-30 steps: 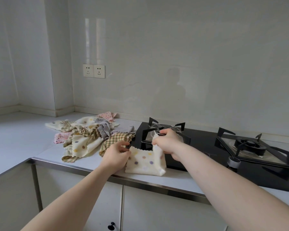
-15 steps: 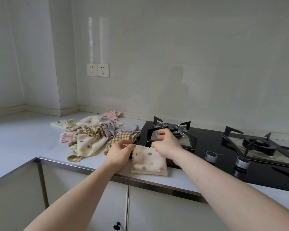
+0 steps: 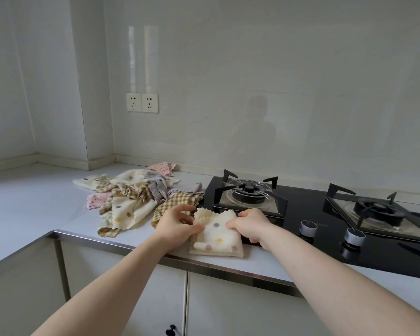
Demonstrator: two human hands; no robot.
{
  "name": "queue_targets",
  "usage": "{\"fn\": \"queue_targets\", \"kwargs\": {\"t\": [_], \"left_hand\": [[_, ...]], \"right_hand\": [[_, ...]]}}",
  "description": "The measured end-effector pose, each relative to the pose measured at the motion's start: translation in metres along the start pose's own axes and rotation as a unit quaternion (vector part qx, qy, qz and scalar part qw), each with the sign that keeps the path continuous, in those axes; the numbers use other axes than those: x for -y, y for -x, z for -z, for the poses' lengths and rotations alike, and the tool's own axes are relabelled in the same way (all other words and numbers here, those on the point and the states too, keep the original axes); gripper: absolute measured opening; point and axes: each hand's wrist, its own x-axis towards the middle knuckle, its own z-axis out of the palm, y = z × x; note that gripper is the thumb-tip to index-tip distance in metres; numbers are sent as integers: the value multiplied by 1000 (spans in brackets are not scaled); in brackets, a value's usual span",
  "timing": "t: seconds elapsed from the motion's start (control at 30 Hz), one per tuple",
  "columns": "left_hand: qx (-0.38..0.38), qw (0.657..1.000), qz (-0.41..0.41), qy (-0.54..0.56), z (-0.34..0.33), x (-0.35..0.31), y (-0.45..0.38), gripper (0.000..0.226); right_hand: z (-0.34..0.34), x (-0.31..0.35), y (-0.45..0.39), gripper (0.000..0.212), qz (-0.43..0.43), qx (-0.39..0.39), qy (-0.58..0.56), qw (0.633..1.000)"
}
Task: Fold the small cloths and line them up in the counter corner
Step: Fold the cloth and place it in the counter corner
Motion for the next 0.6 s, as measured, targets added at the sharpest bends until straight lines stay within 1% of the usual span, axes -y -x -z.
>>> {"fn": "queue_targets", "kwargs": {"t": [0.1,0.17,0.2,0.23,0.3,0.33,0.47,0.53,0.6], "left_hand": [[12,1000,2,10,3,-2,1,45],[33,999,-2,2,4,-5,2,28],[47,999,-3,-4,4,-5,2,19],[56,998,0,-6,4,-5,2,15],[56,998,2,-5,4,-5,3,17],[50,999,-2,-7,3,-4,3,20],[15,1000,-19,16,6,-2,6,7],[-1,999,-36,33,9,-1,6,9],[-9,997,-47,62,12,0,7,12]], "right_hand": [[1,2,-1,31,-14,32,-41,999],[1,4,0,23,-6,50,-62,997],[1,5,2,22,1,57,-64,996],[0,5,4,22,11,62,-65,996],[-1,5,8,23,33,65,-69,995],[-1,5,9,23,44,62,-73,994],[-5,7,14,29,94,45,-103,989],[-6,7,15,31,116,23,-115,986],[-9,6,16,27,123,4,-125,985]]}}
